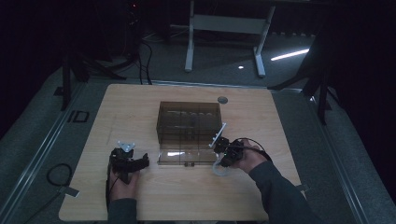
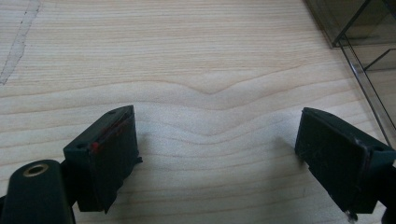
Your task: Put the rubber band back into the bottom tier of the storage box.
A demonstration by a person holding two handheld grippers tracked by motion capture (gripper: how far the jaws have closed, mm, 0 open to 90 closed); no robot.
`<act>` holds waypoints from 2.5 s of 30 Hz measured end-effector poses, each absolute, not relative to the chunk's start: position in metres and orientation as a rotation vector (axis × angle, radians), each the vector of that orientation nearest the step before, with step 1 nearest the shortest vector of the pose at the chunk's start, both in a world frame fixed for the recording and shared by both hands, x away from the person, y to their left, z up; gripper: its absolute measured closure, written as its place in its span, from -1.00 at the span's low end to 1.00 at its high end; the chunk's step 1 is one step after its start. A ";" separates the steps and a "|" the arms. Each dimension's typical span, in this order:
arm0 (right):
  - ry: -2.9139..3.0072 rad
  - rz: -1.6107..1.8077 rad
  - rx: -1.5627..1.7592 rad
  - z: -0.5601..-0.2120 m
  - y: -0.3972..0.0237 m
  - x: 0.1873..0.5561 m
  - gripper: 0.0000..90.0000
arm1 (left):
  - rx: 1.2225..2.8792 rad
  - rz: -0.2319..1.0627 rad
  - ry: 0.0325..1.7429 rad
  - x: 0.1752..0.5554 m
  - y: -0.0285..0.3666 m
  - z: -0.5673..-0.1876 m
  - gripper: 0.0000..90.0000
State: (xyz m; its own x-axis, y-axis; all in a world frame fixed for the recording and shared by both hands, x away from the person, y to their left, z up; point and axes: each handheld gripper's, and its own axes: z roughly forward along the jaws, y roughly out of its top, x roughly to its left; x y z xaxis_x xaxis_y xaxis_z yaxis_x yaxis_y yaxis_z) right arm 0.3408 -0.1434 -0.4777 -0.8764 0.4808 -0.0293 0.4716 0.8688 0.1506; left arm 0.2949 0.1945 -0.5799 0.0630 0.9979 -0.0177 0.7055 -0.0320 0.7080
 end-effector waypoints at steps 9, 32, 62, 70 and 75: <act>2.975 0.219 0.770 -0.479 -0.140 0.345 0.82 | 1.797 0.687 1.696 0.295 0.195 -0.580 -0.71; 2.947 0.270 0.814 -0.479 -0.133 0.356 0.82 | 1.797 0.687 1.696 0.295 0.195 -0.580 -0.71; 2.923 0.290 0.834 -0.474 -0.124 0.366 0.82 | 1.798 0.686 1.696 0.295 0.195 -0.580 -0.71; 2.909 0.299 0.849 -0.474 -0.125 0.369 0.82 | 1.799 0.686 1.697 0.295 0.195 -0.580 -0.71; 2.903 0.294 0.850 -0.474 -0.124 0.371 0.82 | 1.799 0.686 1.697 0.295 0.195 -0.580 -0.71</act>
